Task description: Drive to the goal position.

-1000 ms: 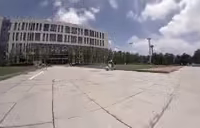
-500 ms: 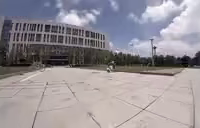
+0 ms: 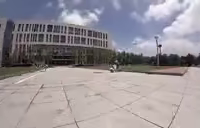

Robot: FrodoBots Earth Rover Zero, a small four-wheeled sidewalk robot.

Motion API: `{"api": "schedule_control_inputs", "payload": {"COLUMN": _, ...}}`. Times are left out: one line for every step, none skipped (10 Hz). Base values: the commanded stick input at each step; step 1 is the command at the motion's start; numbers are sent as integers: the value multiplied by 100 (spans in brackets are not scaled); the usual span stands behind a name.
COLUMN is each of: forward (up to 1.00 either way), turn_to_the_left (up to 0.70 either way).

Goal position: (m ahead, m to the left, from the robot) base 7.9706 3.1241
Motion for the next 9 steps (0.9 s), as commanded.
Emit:
{"api": "schedule_control_inputs", "payload": {"forward": 100, "turn_to_the_left": 18}}
{"api": "schedule_control_inputs", "payload": {"forward": 100, "turn_to_the_left": 18}}
{"api": "schedule_control_inputs", "payload": {"forward": 100, "turn_to_the_left": 18}}
{"api": "schedule_control_inputs", "payload": {"forward": 100, "turn_to_the_left": 18}}
{"api": "schedule_control_inputs", "payload": {"forward": 100, "turn_to_the_left": 18}}
{"api": "schedule_control_inputs", "payload": {"forward": 100, "turn_to_the_left": 18}}
{"api": "schedule_control_inputs", "payload": {"forward": 100, "turn_to_the_left": 18}}
{"api": "schedule_control_inputs", "payload": {"forward": 100, "turn_to_the_left": 17}}
{"api": "schedule_control_inputs", "payload": {"forward": 100, "turn_to_the_left": 11}}
